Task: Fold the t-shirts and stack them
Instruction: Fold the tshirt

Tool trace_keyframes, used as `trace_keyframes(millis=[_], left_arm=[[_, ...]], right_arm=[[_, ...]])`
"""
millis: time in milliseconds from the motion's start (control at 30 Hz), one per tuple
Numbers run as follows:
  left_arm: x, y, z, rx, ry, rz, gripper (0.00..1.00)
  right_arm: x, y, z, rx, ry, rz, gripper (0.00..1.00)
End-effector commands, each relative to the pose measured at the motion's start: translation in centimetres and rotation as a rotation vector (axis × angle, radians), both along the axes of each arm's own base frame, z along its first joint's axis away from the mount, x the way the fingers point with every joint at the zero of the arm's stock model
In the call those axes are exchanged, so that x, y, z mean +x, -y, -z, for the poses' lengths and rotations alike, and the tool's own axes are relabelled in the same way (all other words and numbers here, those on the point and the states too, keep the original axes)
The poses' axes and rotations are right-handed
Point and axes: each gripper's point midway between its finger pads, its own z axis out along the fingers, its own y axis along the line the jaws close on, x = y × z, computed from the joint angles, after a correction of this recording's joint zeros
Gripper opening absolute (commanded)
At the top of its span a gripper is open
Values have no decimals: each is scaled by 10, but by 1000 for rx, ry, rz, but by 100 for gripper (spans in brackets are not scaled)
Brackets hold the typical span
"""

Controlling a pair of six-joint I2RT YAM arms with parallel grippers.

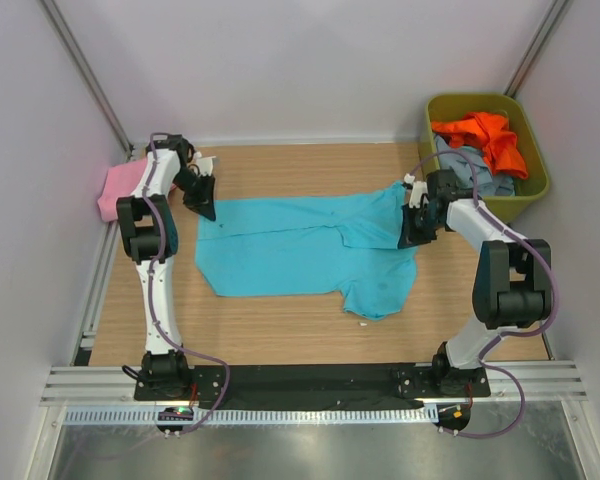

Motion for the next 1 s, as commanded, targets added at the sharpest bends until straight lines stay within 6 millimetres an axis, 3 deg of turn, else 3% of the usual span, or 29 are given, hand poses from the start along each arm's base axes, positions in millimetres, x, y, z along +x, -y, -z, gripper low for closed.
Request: trace_keyframes(millis=[0, 133, 167, 233, 267, 300, 400, 567, 833, 933, 967], left_arm=[[10, 3, -10, -12, 51, 17, 12], [11, 3, -10, -17, 53, 14, 12], [12, 3, -11, -20, 56, 13, 11], [17, 4, -14, -19, 74, 15, 12], [20, 2, -16, -12, 87, 14, 12], [23, 1, -16, -8, 95, 15, 12], [28, 1, -10, -12, 99, 23, 12], [24, 9, 4, -57, 55, 11, 12], [28, 5, 22, -25, 39, 7, 12], [31, 2, 27, -8, 42, 5, 11], [30, 1, 27, -5, 39, 2, 11]], right_arm=[[-2, -3, -9, 29, 9, 19, 2], [-4, -1, -5, 19, 6, 25, 28], [0, 0, -8, 11, 20, 27, 44], [13, 5, -14, -19, 59, 36, 50], [27, 7, -25, -26, 101, 39, 51], [37, 18, -29, -36, 122, 72, 52], [69, 26, -38, -49, 179, 94, 53], [112, 28, -30, -49, 217, 104, 52], [164, 28, -9, -48, 247, 103, 45], [179, 29, -16, -45, 271, 116, 42], [186, 27, -27, -38, 296, 113, 42]])
